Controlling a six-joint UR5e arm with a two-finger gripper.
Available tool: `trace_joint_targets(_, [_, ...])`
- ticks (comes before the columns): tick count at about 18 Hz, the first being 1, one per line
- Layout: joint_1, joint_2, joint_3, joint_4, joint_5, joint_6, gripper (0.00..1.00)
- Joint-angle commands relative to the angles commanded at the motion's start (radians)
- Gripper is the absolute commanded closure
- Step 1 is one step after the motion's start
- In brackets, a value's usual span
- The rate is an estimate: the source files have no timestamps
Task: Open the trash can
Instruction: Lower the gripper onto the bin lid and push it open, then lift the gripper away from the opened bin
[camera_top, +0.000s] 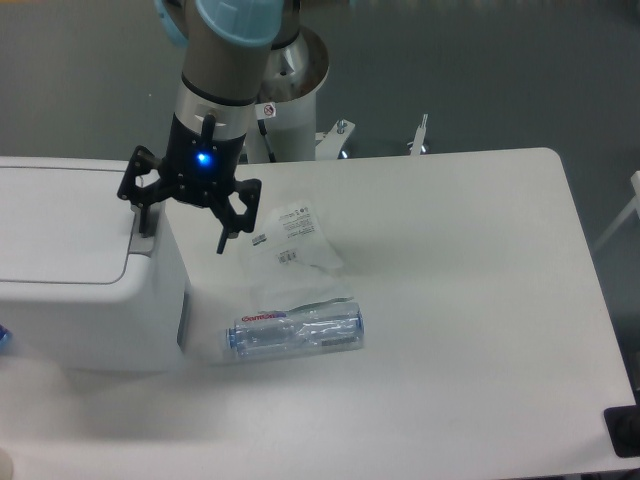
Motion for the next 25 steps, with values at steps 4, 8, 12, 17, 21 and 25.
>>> trace_joint_targets(4, [0.0, -0.02, 0.008, 0.0, 0.0, 0.0, 0.0])
trace_joint_targets(8, [0.002, -0.015, 0.02, -0.002, 0.0, -0.012, 0.0])
trace_joint_targets(12, [0.006, -0.006, 0.031, -0.002, -0.002, -0.02, 0.0])
trace_joint_targets(17, [0.063, -0.011, 0.037, 0.002, 0.028, 0.0, 0.0])
trace_joint_targets(21, [0.165, -0.034, 0.044, 0.005, 0.031, 0.076, 0.0])
trace_joint_targets(25, [0.29, -0.084, 0.031, 0.003, 0.079, 0.297, 0.0])
